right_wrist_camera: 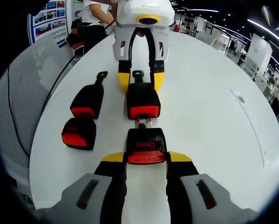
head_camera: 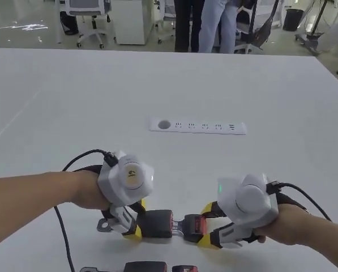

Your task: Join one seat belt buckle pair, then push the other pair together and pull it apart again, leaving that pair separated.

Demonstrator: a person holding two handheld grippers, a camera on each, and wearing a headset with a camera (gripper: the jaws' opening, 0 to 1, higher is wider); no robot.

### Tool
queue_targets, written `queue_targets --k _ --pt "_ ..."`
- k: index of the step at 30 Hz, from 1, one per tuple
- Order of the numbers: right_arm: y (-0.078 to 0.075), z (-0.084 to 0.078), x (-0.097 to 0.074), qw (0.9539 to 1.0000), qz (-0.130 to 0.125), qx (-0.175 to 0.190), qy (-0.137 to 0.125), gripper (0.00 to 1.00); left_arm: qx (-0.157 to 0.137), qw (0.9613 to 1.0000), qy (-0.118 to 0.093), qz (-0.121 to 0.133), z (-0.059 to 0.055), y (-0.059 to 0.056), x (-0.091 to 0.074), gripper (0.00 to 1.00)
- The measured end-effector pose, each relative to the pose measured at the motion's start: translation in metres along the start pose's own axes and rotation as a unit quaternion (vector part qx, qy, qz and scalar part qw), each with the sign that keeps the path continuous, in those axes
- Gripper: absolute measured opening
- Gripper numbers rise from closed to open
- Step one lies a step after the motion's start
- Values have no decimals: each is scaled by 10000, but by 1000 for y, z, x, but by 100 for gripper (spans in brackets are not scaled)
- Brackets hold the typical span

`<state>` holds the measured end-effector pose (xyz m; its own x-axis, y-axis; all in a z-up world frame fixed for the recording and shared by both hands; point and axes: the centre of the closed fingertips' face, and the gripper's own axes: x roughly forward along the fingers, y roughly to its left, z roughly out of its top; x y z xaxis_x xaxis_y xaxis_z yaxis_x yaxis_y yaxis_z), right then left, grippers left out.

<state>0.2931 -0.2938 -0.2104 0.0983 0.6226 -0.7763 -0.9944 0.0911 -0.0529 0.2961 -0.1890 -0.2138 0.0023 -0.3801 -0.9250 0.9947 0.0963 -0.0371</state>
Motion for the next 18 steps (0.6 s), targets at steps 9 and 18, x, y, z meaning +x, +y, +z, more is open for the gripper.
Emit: queue_targets --k 9,18 --pt "-2 1 1 9999 99 -112 -24 30 54 9999 -88 5 0 -2 0 31" --pt "-3 2 3 9999 117 -119 43 29 143 9999 -55 -2 0 0 0 30"
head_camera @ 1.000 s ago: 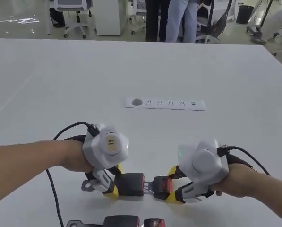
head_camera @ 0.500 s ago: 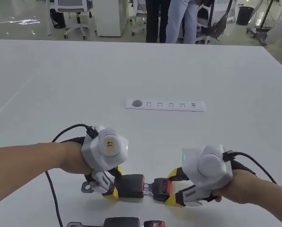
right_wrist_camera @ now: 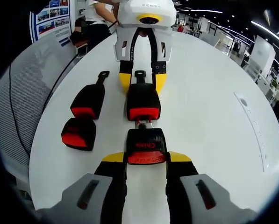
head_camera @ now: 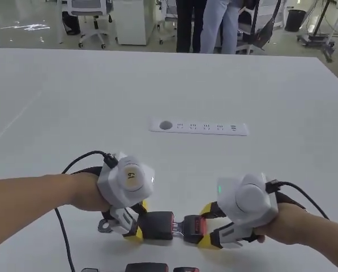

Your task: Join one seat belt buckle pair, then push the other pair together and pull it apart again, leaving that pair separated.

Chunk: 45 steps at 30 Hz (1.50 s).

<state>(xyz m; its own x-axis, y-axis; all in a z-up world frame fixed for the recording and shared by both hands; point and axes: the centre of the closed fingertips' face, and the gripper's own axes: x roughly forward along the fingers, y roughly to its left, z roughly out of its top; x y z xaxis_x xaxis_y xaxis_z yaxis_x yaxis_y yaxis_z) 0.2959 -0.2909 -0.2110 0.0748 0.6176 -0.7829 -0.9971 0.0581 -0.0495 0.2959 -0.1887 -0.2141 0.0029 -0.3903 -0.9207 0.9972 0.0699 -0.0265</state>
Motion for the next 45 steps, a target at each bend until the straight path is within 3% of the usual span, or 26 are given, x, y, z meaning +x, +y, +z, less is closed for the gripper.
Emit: queue_targets --k 8,15,45 --pt "1 9 5 10000 -1 23 -77 29 24 10000 -5 0 1 0 0 30" --pt "-1 13 9 10000 -3 47 7 29 47 10000 12 8 3 -2 -1 29" --pt "-1 12 10 9997 41 -175 184 28 403 9991 113 -30 6 -4 -1 29"
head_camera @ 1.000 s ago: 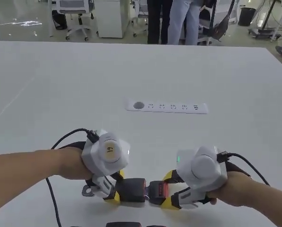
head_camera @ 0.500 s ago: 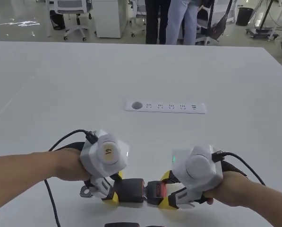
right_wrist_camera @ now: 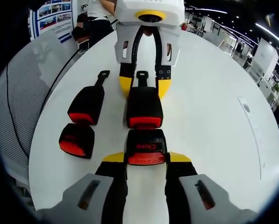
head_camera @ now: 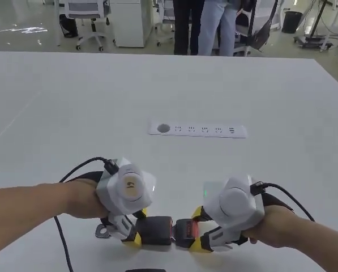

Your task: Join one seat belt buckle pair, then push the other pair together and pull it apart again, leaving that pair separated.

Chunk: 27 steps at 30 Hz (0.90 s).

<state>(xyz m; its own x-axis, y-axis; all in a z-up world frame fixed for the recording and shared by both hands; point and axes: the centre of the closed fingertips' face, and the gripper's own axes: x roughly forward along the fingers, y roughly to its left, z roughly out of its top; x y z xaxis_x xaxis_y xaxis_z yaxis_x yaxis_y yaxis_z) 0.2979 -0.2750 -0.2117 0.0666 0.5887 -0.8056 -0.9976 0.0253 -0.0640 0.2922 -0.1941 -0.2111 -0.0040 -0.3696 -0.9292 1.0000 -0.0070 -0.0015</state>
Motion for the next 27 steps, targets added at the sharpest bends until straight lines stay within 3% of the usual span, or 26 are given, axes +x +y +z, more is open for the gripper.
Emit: queue_targets --k 15,27 --pt "3 0 -3 9999 -40 22 99 29 -189 9998 -108 -20 -1 1 -2 30" --pt "3 -15 -11 9992 -6 -46 387 30 -289 9995 -82 -40 -4 2 0 30"
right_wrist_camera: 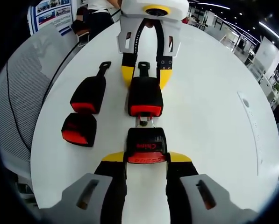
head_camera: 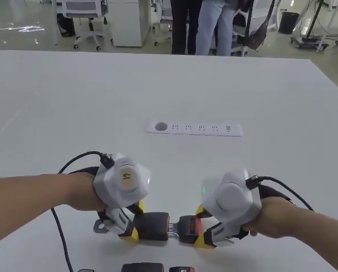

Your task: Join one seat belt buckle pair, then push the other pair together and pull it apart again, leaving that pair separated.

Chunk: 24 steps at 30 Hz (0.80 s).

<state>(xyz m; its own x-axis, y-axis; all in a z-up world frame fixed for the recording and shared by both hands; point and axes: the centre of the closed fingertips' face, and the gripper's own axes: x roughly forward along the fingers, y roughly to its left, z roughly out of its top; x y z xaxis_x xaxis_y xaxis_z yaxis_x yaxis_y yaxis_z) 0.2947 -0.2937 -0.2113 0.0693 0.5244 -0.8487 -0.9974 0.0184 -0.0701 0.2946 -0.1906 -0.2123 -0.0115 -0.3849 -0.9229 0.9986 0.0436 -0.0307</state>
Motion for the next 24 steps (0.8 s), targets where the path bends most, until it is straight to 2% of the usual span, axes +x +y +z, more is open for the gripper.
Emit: queue_targets --k 8,16,24 --pt "-2 -1 1 10000 7 40 49 30 9 9998 223 2 0 1 1 31" --pt "-1 -1 -3 10000 2 -7 74 30 -31 9998 217 42 -2 2 1 31" --pt "0 -9 -9 9998 18 -37 172 30 -25 9998 209 54 0 -1 1 31"
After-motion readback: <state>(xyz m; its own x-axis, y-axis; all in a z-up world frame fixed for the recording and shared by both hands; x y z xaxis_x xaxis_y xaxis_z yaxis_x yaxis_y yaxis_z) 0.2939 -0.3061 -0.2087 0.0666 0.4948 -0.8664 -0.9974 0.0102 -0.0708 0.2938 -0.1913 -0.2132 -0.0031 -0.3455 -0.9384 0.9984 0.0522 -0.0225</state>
